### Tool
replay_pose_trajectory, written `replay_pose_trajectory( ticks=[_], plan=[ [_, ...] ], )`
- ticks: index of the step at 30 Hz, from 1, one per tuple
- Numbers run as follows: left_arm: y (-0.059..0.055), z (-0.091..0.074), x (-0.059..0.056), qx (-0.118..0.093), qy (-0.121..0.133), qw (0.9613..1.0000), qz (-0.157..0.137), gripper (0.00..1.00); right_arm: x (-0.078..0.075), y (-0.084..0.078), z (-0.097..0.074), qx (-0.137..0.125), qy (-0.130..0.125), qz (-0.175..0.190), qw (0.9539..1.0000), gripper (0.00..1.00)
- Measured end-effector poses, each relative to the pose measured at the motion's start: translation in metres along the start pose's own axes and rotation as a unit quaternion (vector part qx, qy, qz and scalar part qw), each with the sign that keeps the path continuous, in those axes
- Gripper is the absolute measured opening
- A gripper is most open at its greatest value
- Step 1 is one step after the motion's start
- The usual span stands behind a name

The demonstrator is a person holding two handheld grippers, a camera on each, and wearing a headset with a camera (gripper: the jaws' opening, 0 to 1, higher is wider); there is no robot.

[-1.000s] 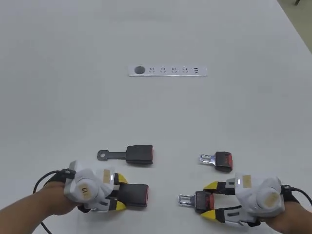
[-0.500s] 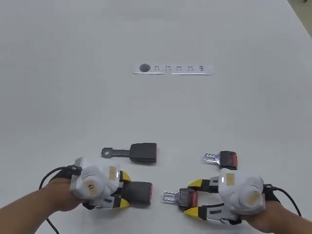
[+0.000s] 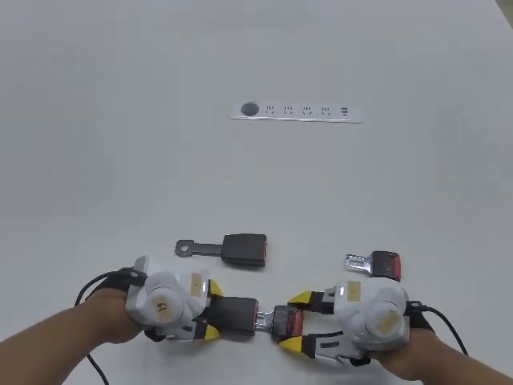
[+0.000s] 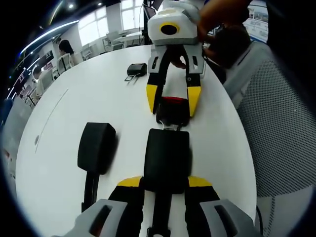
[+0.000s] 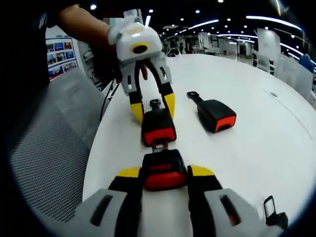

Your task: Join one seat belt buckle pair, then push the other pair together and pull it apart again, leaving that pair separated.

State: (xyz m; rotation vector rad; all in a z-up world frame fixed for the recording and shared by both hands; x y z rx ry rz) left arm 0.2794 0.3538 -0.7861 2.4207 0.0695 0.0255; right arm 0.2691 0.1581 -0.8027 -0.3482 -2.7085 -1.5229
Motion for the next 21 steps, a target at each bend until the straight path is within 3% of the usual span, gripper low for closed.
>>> replay_pose_trajectory(
  ticks=[10,21],
  plan=[
    [-0.001,0.0,0.0,-0.005,-0.002,1.0,0.005,0.33,-0.001,0.002,0.001,-0.003,0.003,0.009,0.9999,0.36],
    [0.0,-0.001,0.0,-0.002,-0.004,1.0,0.007,0.33,0.001,0.011,0.012,0.002,0.002,0.006,1.0,0.36]
  ],
)
Point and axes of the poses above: the centre of the closed fingertips' face, and the gripper's own axes: z roughly forward along the fingers, x roughly to its left, y roughly out of its top, the point moved 9 cm from there along -z, roughly backward along the fingers, and after that the axes turned 8 degrees about -x, right-handed, at the moved point
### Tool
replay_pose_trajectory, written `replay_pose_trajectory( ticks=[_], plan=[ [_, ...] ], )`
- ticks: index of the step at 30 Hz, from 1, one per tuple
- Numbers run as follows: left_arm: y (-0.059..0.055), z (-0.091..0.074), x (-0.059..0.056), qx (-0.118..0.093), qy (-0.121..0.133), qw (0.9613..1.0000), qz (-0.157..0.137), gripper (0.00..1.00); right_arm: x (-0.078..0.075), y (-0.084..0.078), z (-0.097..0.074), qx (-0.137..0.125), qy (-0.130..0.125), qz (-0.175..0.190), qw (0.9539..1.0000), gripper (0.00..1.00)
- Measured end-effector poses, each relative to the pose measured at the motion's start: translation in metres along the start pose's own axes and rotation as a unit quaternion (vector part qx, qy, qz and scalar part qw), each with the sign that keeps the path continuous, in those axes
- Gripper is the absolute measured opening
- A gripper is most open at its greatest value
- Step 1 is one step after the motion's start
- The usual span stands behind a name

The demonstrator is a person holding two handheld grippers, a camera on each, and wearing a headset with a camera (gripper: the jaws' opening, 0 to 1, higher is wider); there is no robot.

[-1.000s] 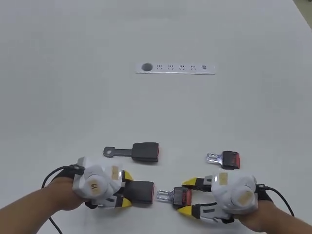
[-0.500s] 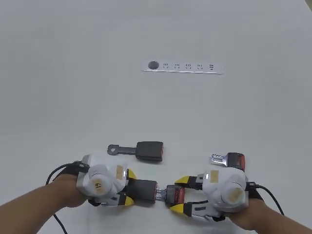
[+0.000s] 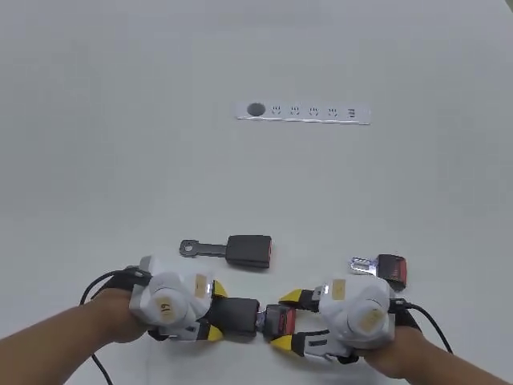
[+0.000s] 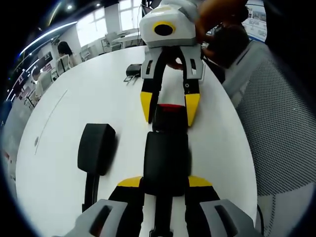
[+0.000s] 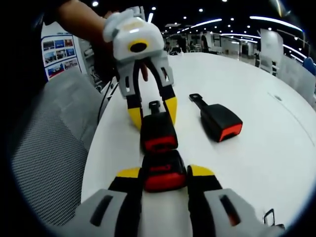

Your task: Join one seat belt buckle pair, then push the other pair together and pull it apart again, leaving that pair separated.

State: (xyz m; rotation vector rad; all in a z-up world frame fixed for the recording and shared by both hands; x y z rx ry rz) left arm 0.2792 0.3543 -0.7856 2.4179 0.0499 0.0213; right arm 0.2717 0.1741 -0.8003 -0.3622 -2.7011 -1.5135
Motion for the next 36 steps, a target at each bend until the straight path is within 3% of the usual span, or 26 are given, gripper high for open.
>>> replay_pose_trajectory(
  ticks=[15,36],
  plan=[
    [0.0013,0.0003,0.0009,0.0,0.002,1.0,0.005,0.33,-0.0015,0.0046,0.0036,0.018,-0.003,-0.001,0.9998,0.36],
    [-0.0003,-0.0005,-0.0012,-0.001,0.001,1.0,0.0,0.34,-0.0015,0.0063,0.0059,0.019,-0.004,-0.007,0.9998,0.36]
  ],
)
Point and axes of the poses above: the centre of the closed fingertips' face, and the gripper's own axes: z roughly forward along the fingers, x roughly to its left, y roughly out of its top, the point moved 9 cm from there along -z, roughly backward along the fingers, and after that the axes turned 8 degrees about -x, right-handed, at the moved point
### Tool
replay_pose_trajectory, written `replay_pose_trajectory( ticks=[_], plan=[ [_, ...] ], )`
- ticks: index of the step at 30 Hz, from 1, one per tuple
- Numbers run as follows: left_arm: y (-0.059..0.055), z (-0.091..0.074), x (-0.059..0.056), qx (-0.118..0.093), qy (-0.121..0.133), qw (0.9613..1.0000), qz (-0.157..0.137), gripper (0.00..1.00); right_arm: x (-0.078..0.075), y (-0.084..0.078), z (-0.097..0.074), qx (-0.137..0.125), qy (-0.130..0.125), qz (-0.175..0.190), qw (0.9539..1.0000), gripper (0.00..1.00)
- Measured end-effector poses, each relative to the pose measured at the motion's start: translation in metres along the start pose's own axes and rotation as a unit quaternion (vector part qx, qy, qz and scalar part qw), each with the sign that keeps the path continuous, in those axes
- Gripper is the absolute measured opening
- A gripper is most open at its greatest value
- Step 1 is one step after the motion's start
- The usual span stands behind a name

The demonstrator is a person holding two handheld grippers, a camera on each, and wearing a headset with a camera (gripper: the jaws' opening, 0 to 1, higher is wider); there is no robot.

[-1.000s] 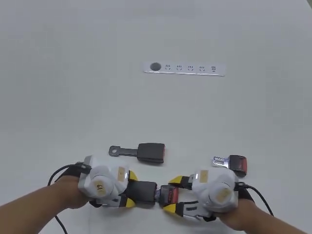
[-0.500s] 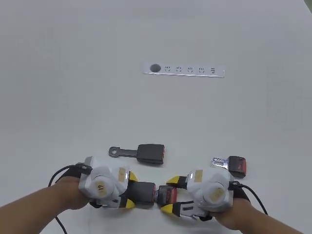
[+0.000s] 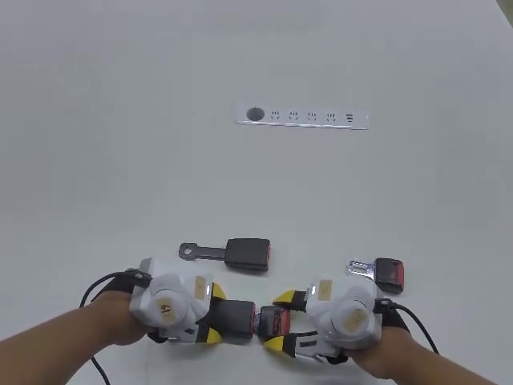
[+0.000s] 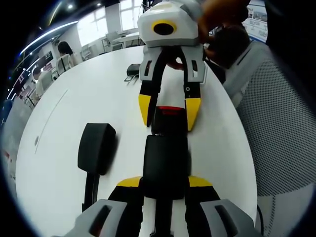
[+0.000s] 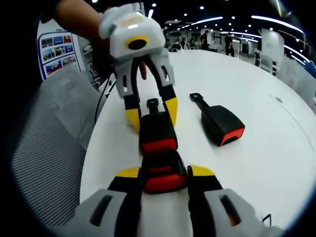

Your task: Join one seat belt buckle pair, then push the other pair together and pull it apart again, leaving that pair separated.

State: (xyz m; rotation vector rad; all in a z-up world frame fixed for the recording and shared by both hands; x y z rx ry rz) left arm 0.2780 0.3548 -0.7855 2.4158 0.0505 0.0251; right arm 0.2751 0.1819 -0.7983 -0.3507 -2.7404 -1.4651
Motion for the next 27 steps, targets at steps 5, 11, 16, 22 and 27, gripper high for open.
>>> replay_pose_trajectory(
  ticks=[5,11,16,22,27],
  plan=[
    [-0.0022,-0.0011,-0.0005,-0.008,0.0,1.0,0.0,0.34,-0.0008,-0.0006,-0.0001,-0.003,0.001,-0.001,1.0,0.36],
    [-0.0042,-0.0017,0.0004,-0.018,-0.001,0.9998,0.0,0.34,-0.0016,-0.0024,-0.0011,-0.011,0.006,-0.002,0.9999,0.36],
    [-0.0063,-0.0023,0.0012,-0.03,0.001,0.9995,-0.003,0.34,-0.0032,-0.0049,-0.0033,-0.026,0.009,0.01,0.9996,0.37],
    [-0.0076,-0.0023,0.0021,-0.04,0.0,0.9992,-0.004,0.33,-0.0042,-0.0068,-0.0033,-0.035,0.016,0.005,0.9992,0.36],
    [-0.0077,-0.0023,0.0027,-0.043,-0.005,0.9991,-0.002,0.33,-0.005,-0.0092,-0.0037,-0.044,0.02,-0.001,0.9988,0.36]
  ],
)
Point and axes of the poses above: the centre of the closed fingertips' face, and the gripper's own axes: z roughly forward along the fingers, x roughly to its left, y roughly out of its top, the point moved 9 cm from there along -z, roughly backward along the fingers, and after that the axes turned 8 degrees about -x, right-handed, at the moved point
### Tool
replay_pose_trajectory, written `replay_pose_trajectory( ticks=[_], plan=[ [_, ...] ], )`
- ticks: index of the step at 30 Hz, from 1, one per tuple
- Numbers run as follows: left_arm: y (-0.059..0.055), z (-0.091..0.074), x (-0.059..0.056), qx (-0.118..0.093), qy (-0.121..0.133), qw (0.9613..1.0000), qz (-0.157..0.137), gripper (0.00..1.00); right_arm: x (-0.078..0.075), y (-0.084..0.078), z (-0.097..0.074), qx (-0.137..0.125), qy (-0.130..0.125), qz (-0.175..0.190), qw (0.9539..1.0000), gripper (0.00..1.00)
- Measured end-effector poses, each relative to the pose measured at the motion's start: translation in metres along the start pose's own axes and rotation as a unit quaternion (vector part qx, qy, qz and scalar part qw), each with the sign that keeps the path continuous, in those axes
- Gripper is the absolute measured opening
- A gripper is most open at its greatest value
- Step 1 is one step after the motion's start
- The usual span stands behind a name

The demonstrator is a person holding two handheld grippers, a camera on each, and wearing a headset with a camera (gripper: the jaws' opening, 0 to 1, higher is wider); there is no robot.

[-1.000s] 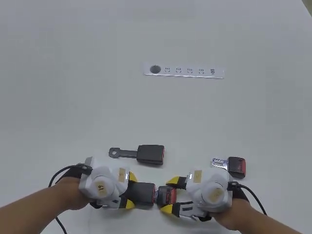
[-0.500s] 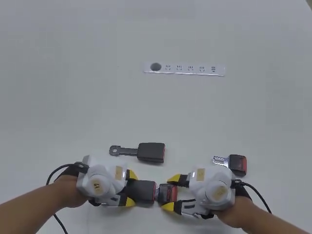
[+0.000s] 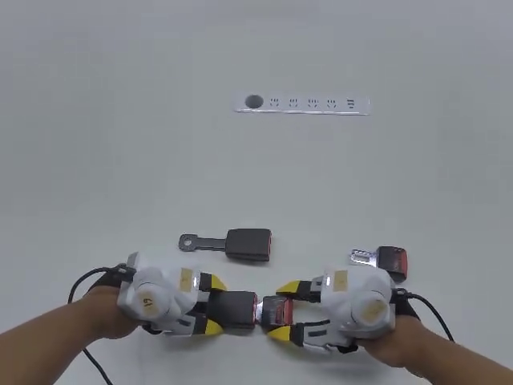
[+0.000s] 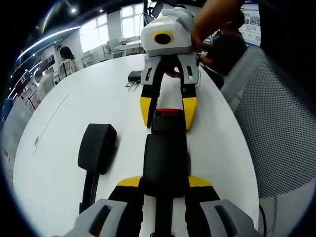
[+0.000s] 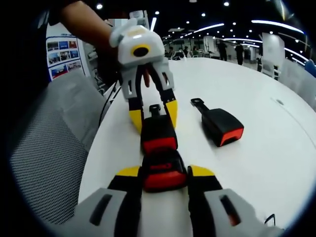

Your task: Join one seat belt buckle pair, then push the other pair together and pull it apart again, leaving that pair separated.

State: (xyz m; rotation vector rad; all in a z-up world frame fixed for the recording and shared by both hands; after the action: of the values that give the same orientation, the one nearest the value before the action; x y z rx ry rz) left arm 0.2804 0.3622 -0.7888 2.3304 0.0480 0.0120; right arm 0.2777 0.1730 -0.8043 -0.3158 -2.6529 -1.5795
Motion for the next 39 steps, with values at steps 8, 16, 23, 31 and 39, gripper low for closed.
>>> replay_pose_trajectory(
  ticks=[8,16,23,31,39],
  plan=[
    [-0.0008,-0.0001,0.0007,-0.006,-0.003,1.0,-0.001,0.33,0.0004,-0.002,-0.0005,-0.012,0.0,-0.011,0.9999,0.36],
    [-0.0012,0.0002,0.0013,-0.007,-0.007,0.9999,0.005,0.33,0.0003,-0.004,-0.0006,-0.02,0.0,-0.018,0.9996,0.36],
    [-0.0026,0.0005,0.0013,-0.011,-0.006,0.9999,0.004,0.33,0.0003,-0.0047,-0.0011,-0.022,0.001,-0.023,0.9995,0.36],
    [-0.0024,0.0005,0.0014,-0.015,-0.008,0.9999,0.002,0.32,0.0004,-0.0049,-0.0015,-0.024,0.0,-0.027,0.9994,0.35],
    [-0.0027,0.0004,0.0017,-0.014,-0.01,0.9998,0.002,0.32,0.0007,-0.0052,-0.0014,-0.024,-0.001,-0.028,0.9993,0.35]
  ],
)
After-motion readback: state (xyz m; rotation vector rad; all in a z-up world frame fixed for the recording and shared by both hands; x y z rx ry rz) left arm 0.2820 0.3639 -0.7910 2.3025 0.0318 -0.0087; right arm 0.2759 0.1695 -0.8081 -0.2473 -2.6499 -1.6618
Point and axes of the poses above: the centre of the closed fingertips' face, and the gripper's own axes: z roughly forward along the fingers, x roughly to its left, y roughly out of its top, the point moved 9 cm from there along -z, roughly backward along the fingers, and after that the axes turned 8 degrees about -x, right-handed, at the moved point
